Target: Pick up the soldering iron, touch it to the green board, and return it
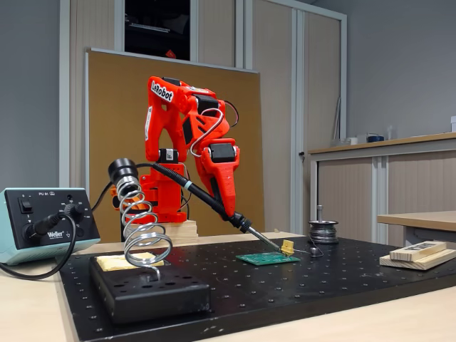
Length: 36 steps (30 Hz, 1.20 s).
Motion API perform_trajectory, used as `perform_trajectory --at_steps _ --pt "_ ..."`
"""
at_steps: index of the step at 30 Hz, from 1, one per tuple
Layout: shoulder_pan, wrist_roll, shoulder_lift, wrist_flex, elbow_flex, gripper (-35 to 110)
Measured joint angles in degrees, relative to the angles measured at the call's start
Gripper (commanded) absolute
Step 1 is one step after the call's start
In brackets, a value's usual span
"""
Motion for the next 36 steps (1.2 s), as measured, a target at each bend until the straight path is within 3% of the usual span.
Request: perform_trajectory --at_steps 36 --pt "0.09 0.0 -0.35 -0.88 0.0 0"
